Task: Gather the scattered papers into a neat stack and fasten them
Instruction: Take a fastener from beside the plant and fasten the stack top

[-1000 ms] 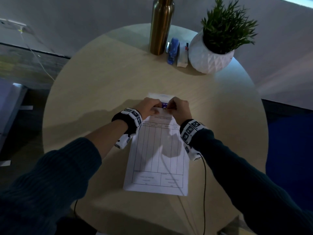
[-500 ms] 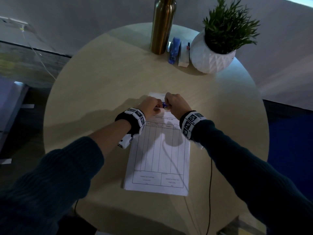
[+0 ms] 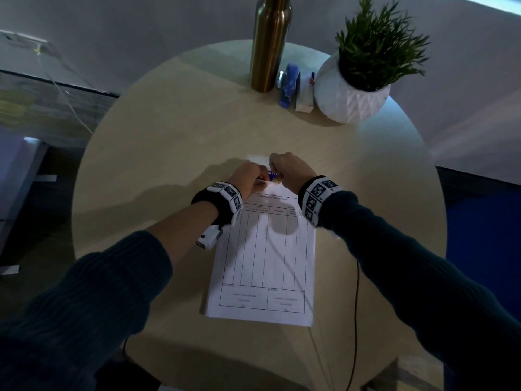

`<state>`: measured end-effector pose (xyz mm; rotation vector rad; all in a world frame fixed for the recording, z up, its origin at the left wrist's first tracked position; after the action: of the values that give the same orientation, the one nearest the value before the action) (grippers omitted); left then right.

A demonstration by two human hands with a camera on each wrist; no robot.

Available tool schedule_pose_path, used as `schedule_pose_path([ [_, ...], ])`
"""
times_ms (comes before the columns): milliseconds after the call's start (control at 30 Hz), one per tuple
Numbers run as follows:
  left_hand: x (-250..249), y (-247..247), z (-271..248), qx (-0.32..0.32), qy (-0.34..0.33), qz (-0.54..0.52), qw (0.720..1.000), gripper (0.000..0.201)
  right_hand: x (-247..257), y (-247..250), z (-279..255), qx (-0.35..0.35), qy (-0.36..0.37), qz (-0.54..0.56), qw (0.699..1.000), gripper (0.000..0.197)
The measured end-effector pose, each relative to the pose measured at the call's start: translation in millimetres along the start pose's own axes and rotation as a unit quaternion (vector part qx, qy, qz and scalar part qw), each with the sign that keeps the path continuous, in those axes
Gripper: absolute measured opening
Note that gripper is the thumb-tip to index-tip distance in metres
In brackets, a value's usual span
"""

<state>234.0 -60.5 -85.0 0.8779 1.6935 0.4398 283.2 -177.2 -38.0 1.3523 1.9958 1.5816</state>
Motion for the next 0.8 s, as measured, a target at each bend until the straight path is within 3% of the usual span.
schedule_pose_path([
  [133, -3, 3, -1, 0.002, -0.004, 0.007, 1.0, 0.011, 4, 0, -2, -0.001, 0.013, -0.015, 1.0, 0.02],
  [400, -5, 2, -8, -0.038, -0.01, -0.024, 0.999, 0.016, 7, 1, 4, 0.061, 0.038, -0.058, 0.996, 0.021],
  [567, -2, 0, -7, -0.067, 0.02, -0.022, 0.997, 0.016, 7, 4, 11, 0.082, 0.013, 0.004, 0.997, 0.012],
  [667, 0, -2, -7, -0.07, 0.03, -0.037, 0.996, 0.014, -8, 0, 9, 0.028, -0.022, 0.163, 0.986, 0.024],
  [800, 6, -5, -5, -0.077, 0.05, -0.053, 0.994, 0.009, -27, -13, 0, -0.071, -0.096, 0.247, 0.962, 0.014],
])
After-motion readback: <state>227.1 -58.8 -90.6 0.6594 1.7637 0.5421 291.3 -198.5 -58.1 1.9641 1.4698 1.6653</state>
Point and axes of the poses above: each hand's wrist, its own z-axis towards the middle knuckle, its own y-axis out of the back of the hand, x = y × z, the point moved 2 cm from there along z, towards the middle knuckle, and after that the axes turned 2 degrees about z, right-handed, at the moved point
